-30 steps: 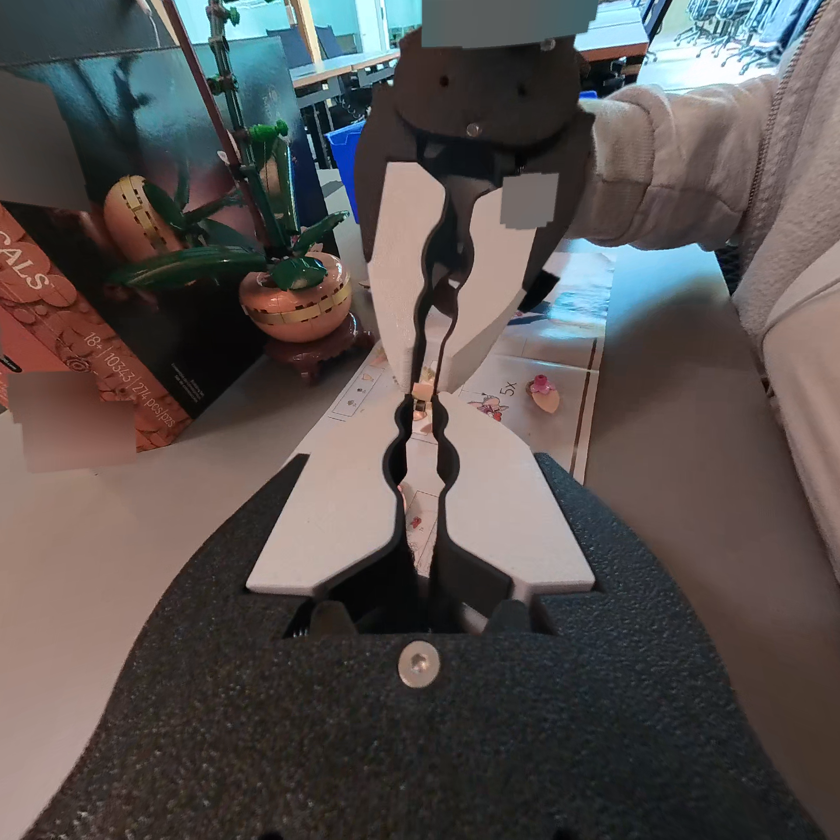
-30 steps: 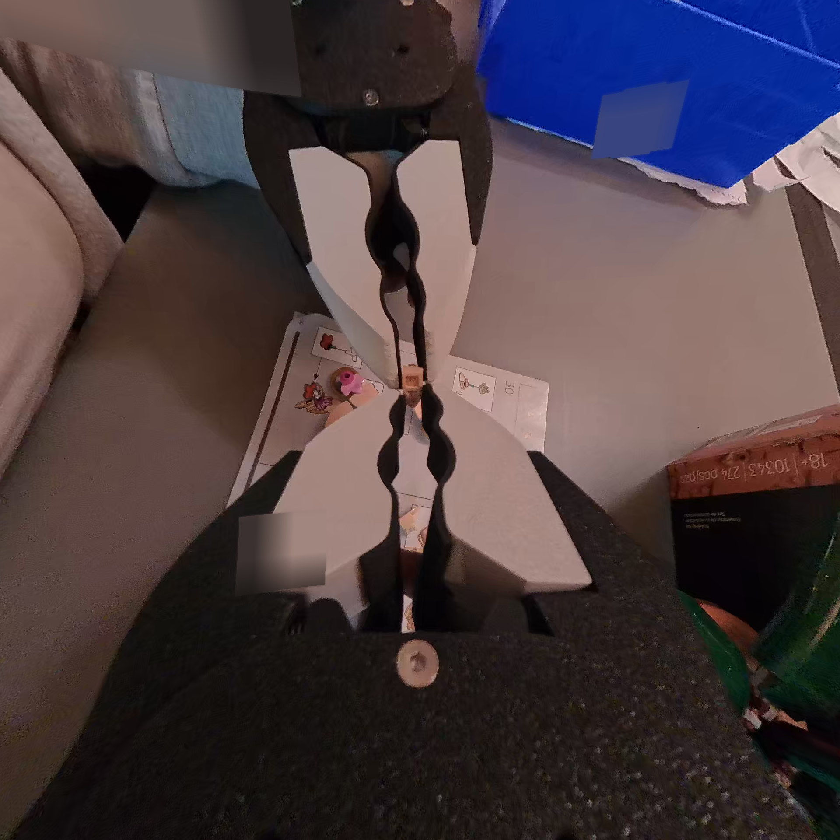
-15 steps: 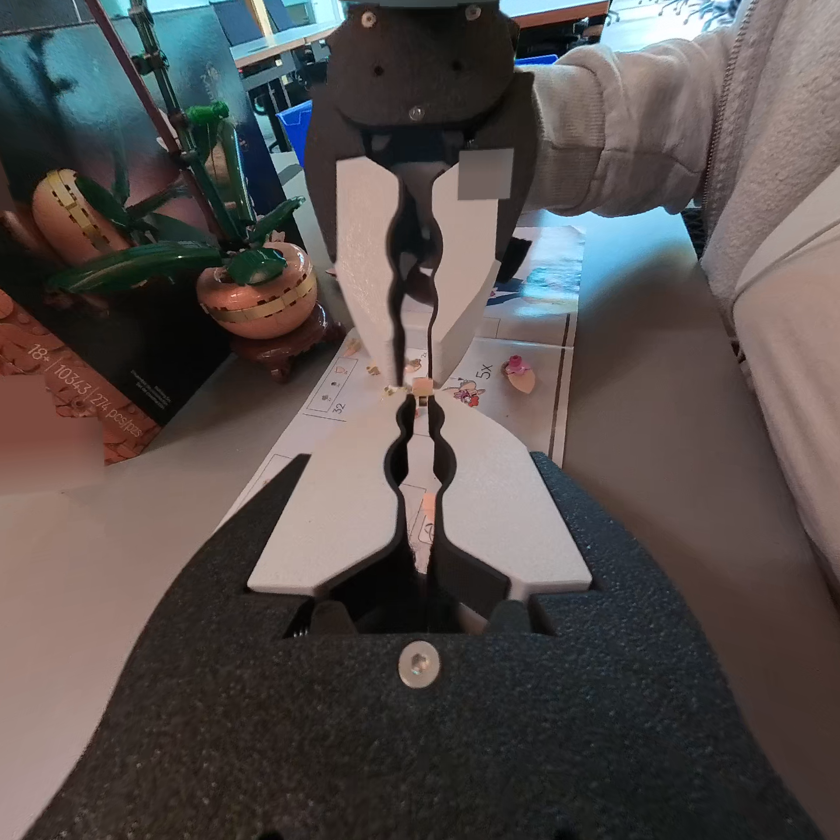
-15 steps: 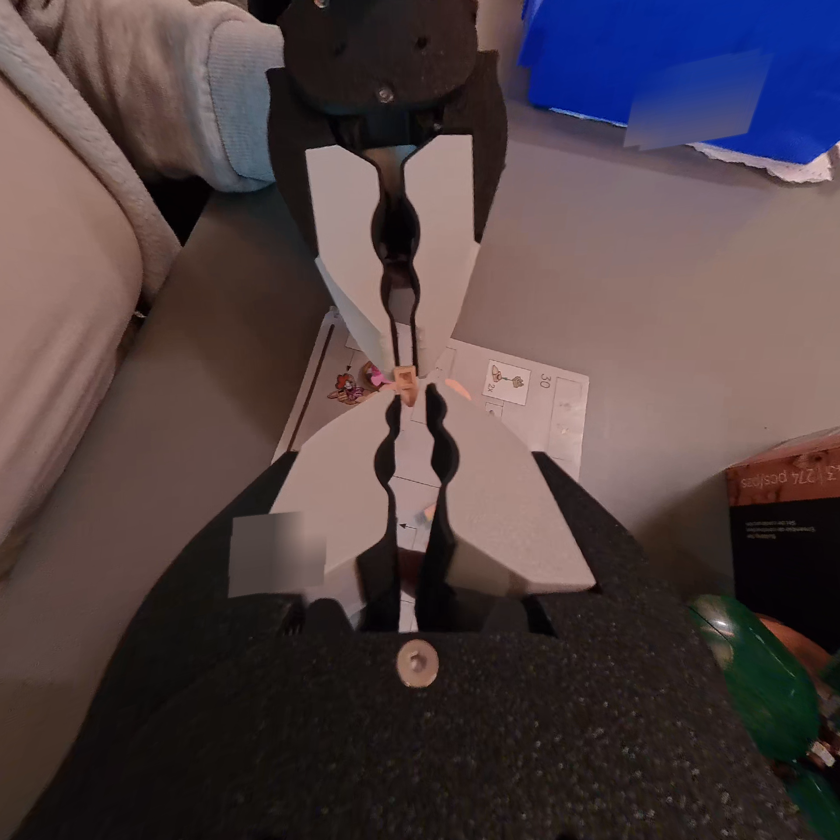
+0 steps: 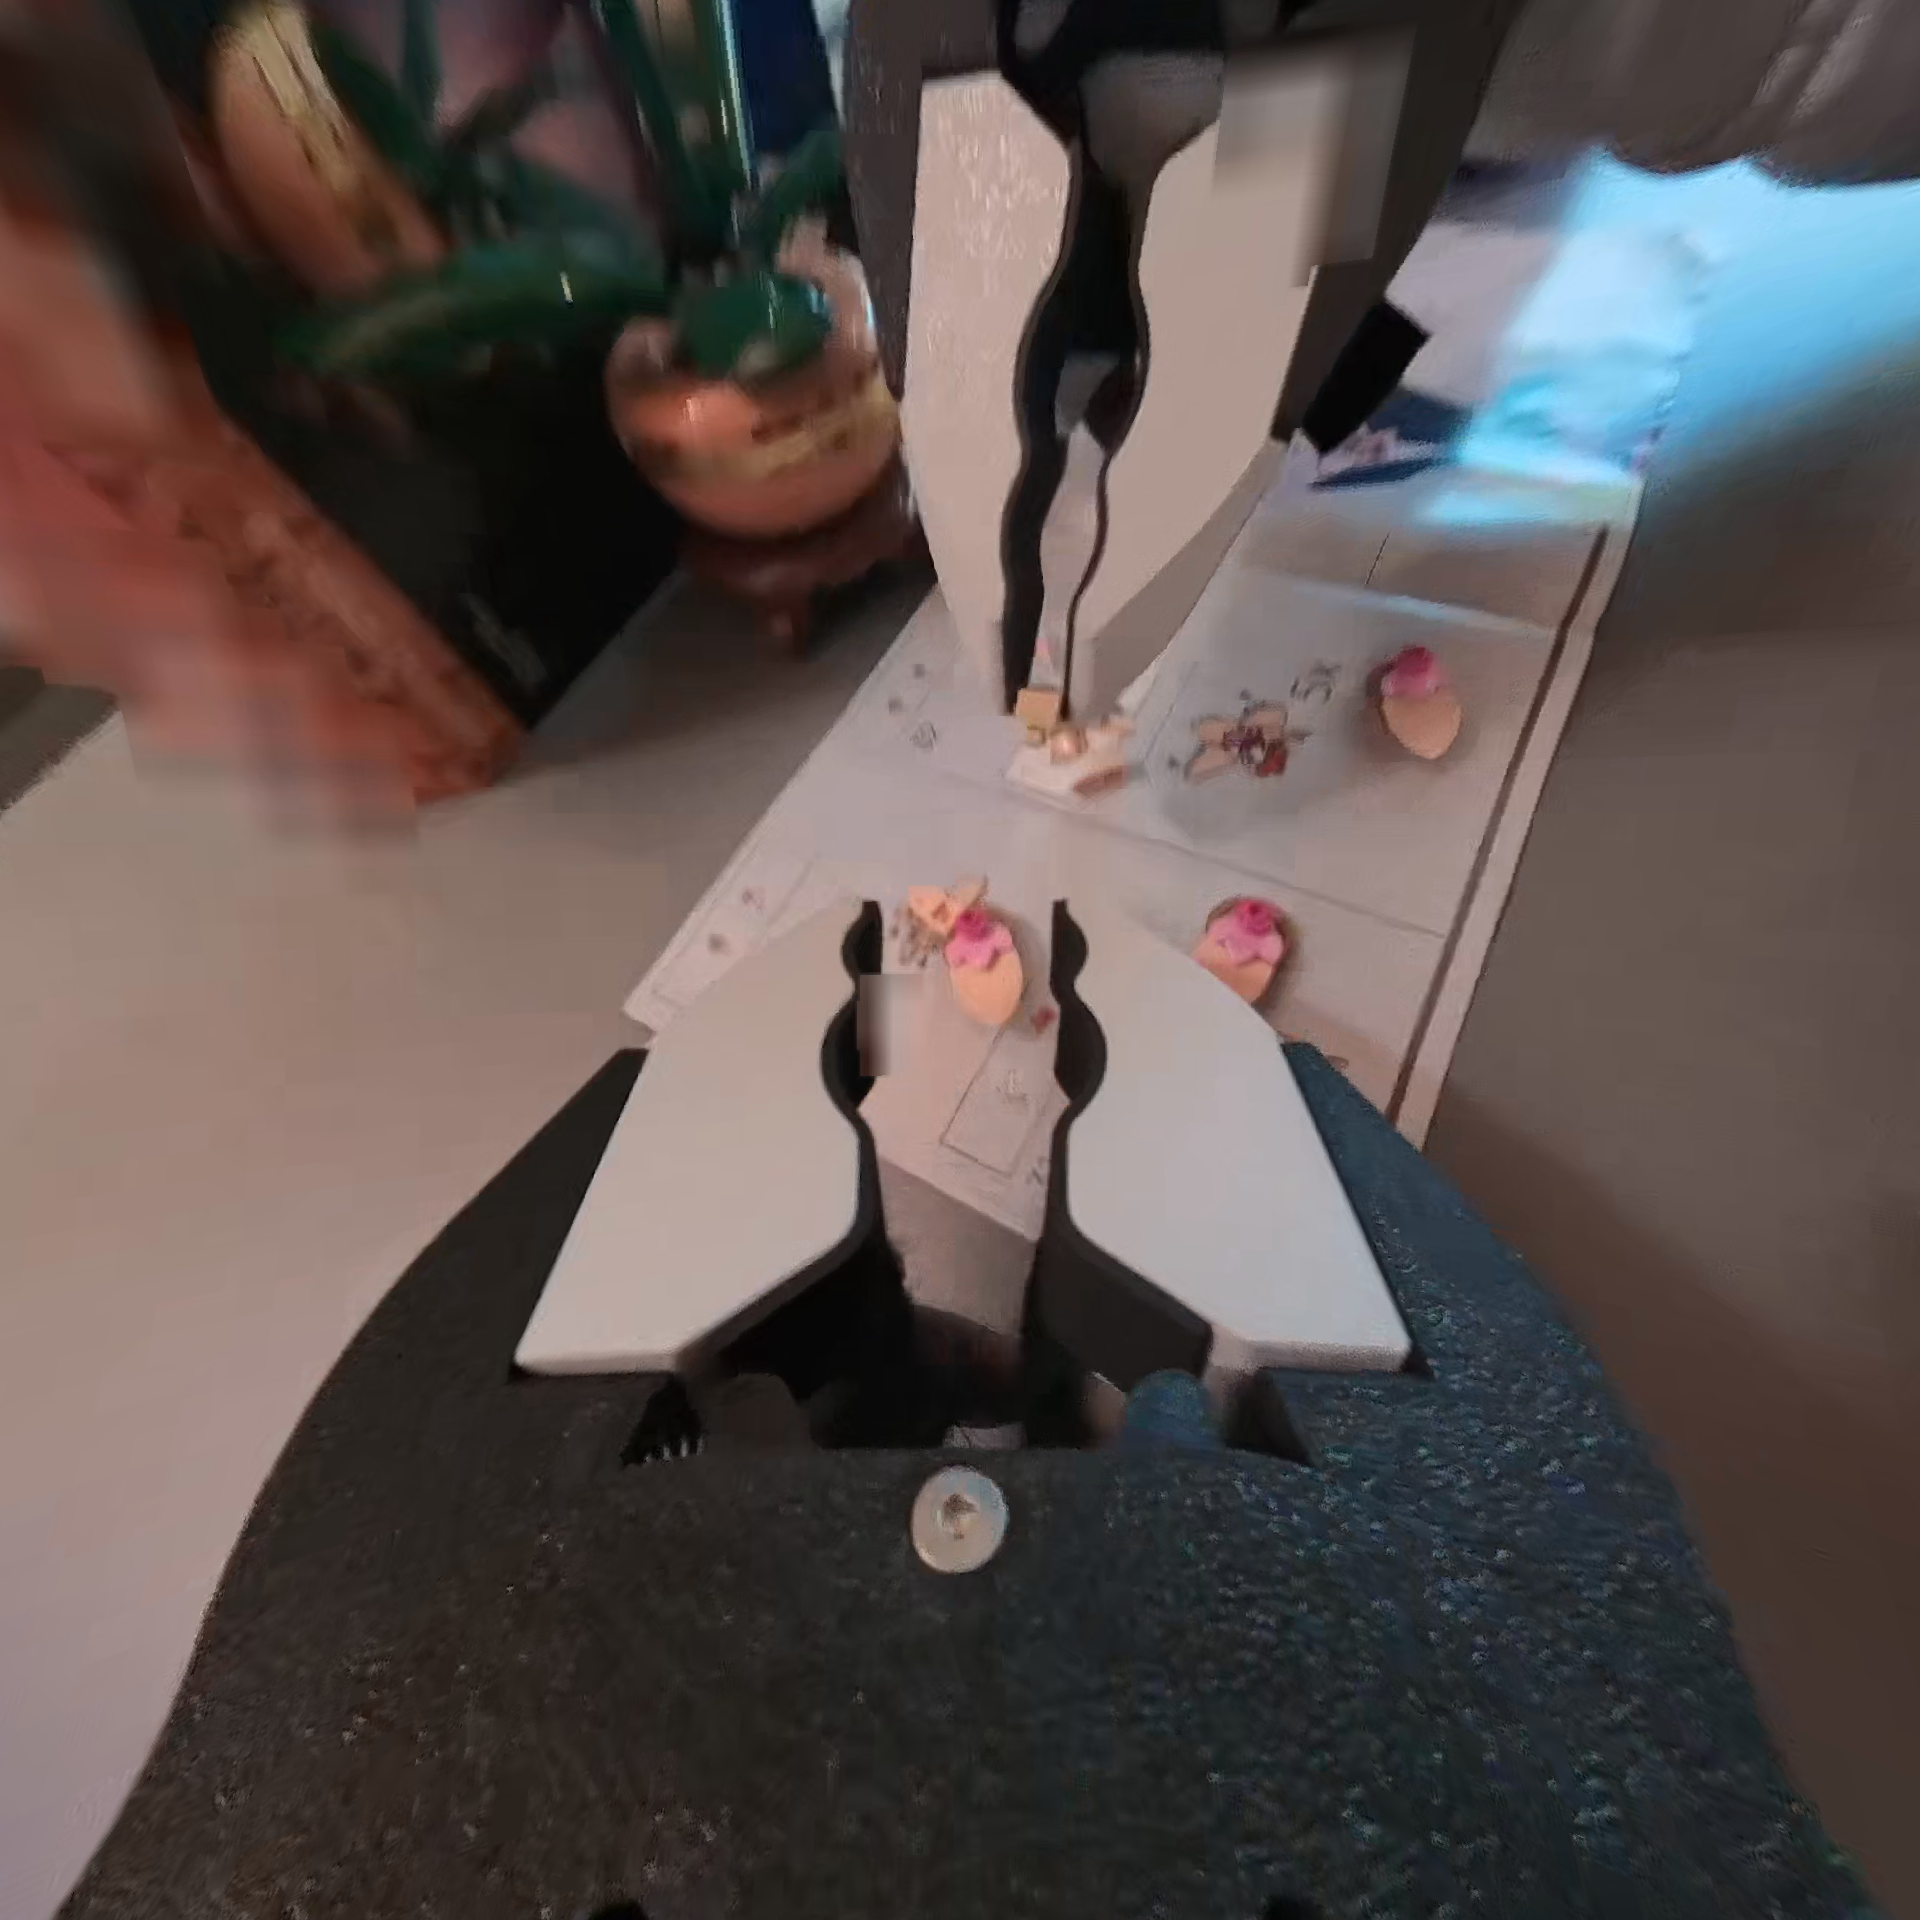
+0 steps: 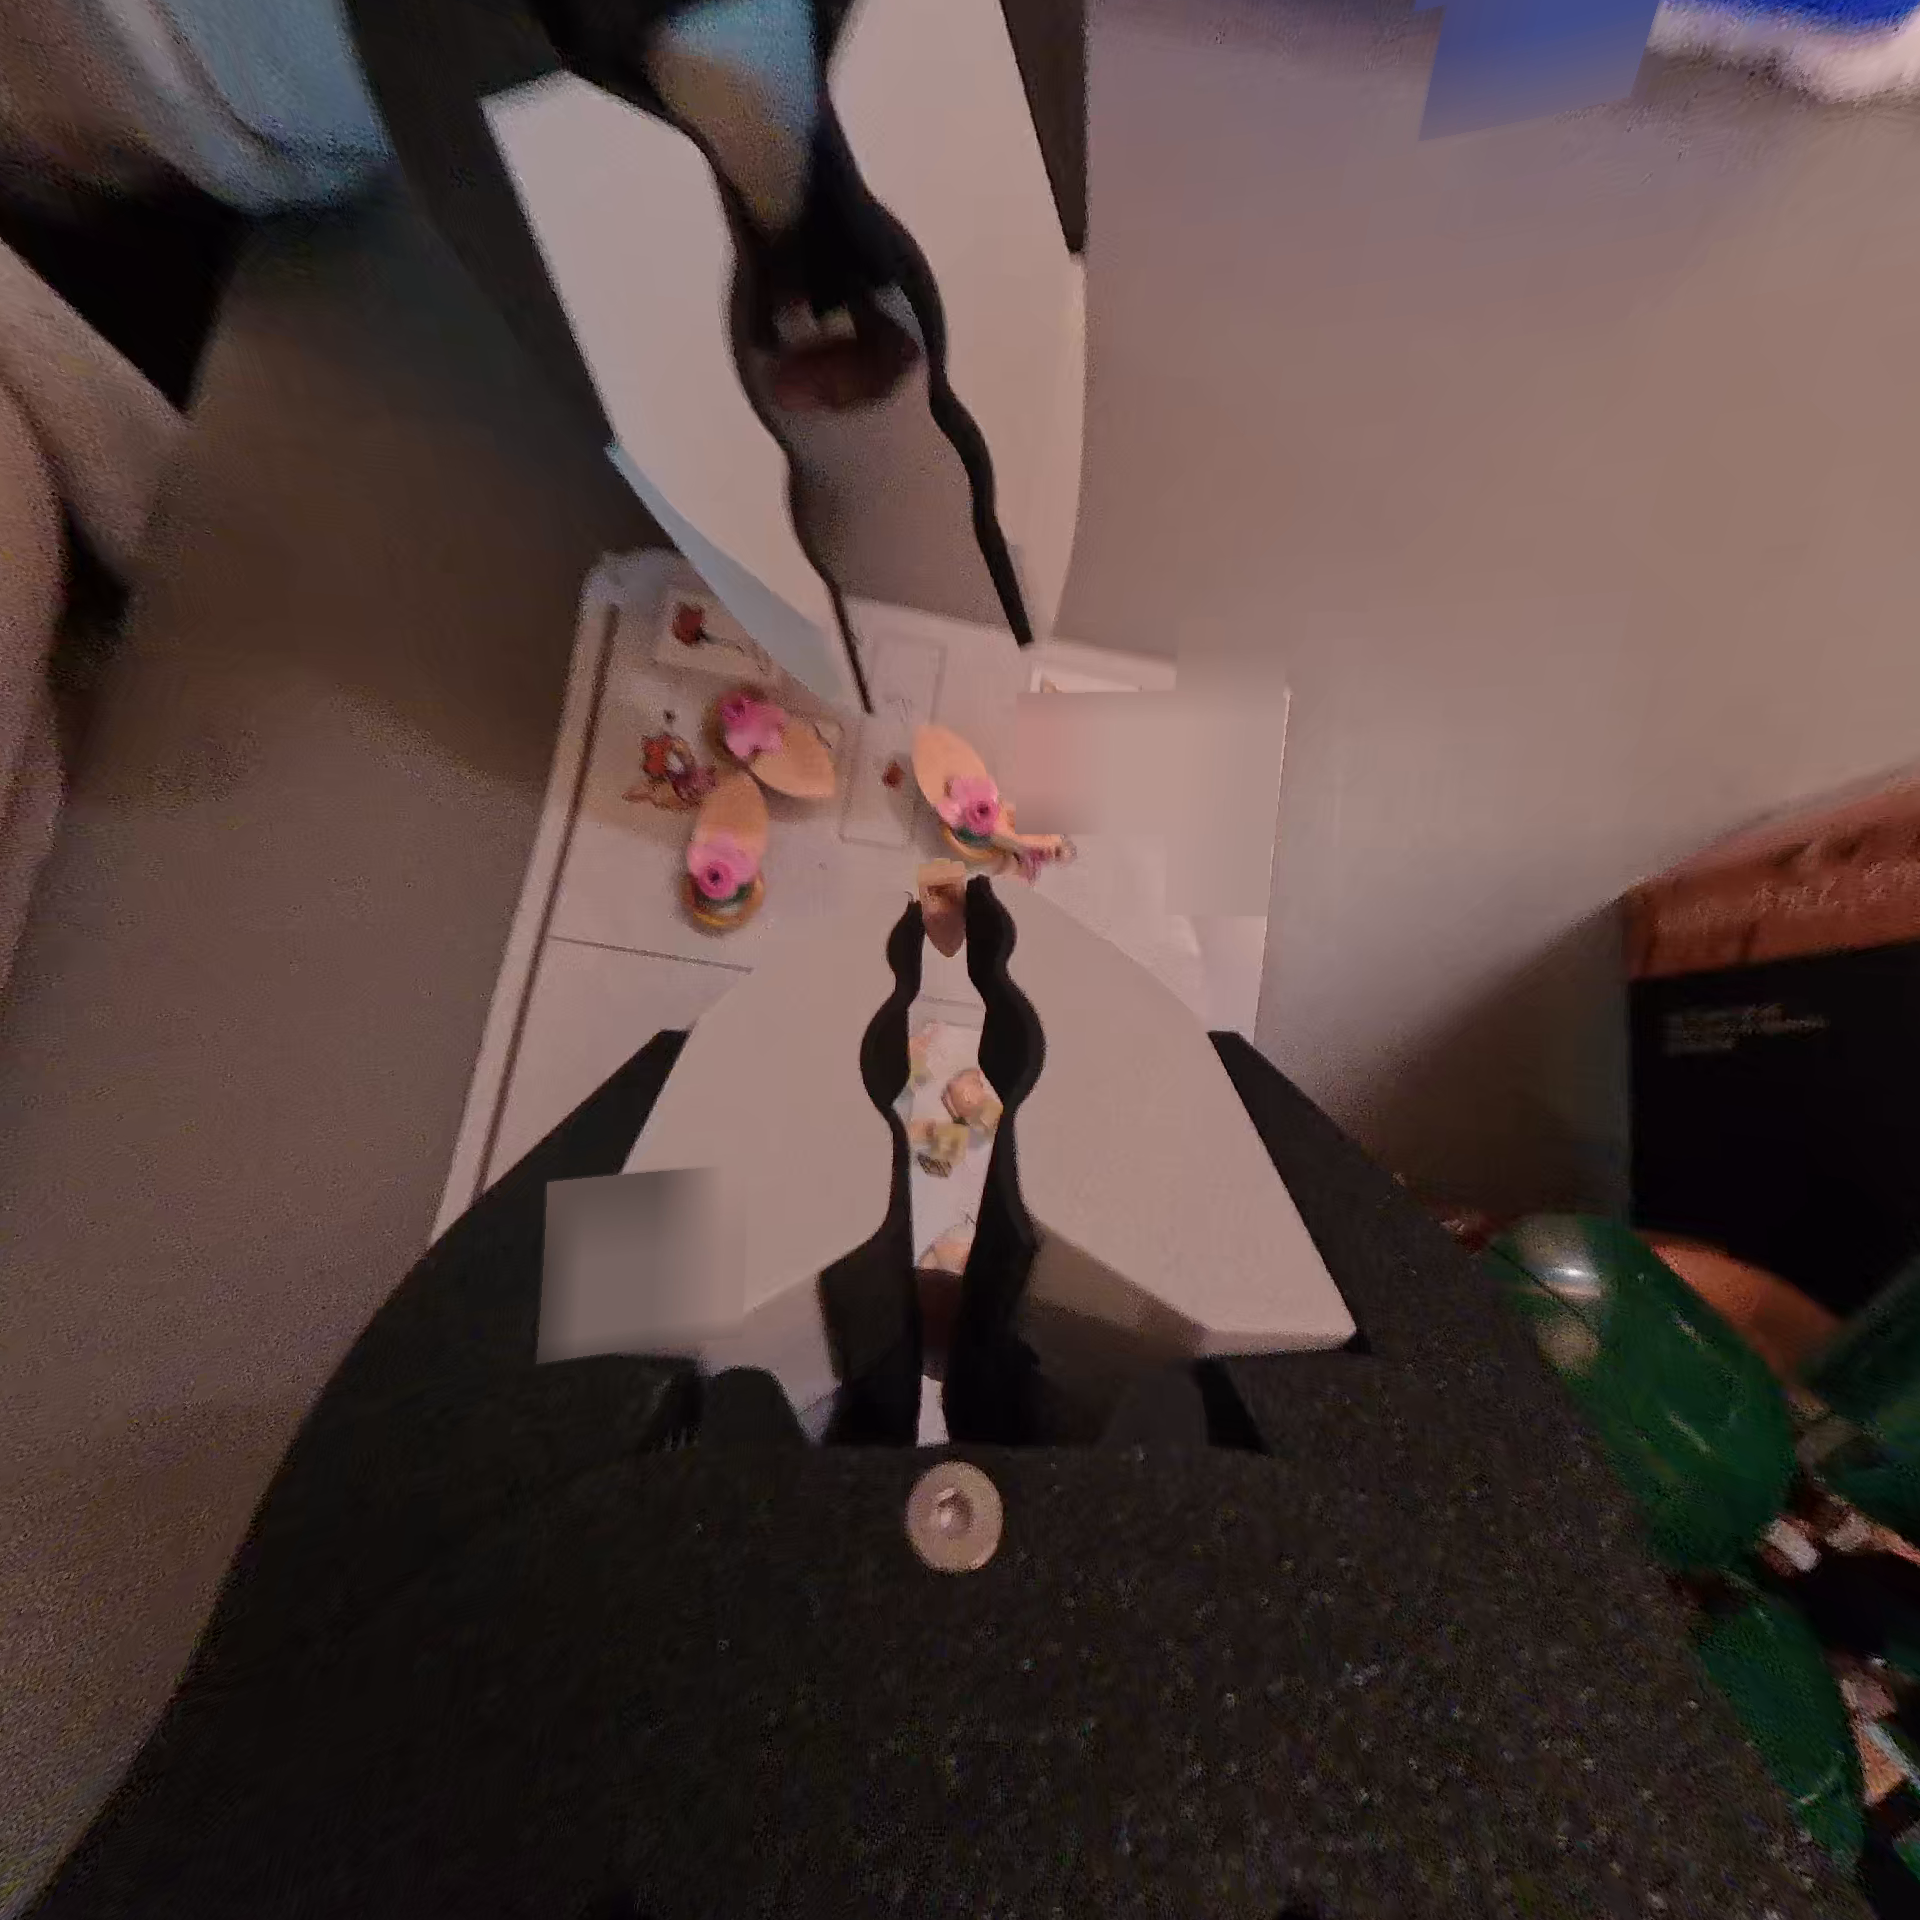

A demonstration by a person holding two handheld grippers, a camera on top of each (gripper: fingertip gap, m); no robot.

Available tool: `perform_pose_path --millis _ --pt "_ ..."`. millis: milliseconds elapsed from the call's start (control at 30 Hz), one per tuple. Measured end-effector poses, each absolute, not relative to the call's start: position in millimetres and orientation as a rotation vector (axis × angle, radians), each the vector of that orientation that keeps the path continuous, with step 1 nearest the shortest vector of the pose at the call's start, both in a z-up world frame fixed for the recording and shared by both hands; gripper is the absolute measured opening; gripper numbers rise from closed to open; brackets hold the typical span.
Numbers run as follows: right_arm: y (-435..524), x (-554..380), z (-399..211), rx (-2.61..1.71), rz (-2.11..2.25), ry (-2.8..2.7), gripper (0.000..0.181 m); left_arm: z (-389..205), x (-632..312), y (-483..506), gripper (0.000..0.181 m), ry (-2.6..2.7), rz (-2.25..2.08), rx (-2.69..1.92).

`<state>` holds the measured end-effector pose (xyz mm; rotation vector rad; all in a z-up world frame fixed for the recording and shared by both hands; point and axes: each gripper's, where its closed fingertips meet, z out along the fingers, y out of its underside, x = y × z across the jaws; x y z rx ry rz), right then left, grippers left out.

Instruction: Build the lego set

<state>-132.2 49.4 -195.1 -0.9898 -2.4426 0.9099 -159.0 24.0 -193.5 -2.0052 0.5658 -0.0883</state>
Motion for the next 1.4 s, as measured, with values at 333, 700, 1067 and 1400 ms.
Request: perform_pose_path --millis 333,700,1067,1400 --pt "47 -147 -233 -1.158 0.943 -2.59 0.008 -235 -160 31 0.028 0.493 -0.064 -2.231" --pt "47 -151 -235 -1.264 0.944 -2.618 0.008 -238 -161 32 0.015 0.541 -0.078 -2.224" --pt "46 -149 -237 -1.34 0.857 -2.663 0.008 -238 -159 31 0.015 0.584 -0.071 -2.205" --pt "46 -149 -238 -1.366 0.714 -2.705 0.008 -238 -160 32 0.015 0.588 -0.083 -2.203"
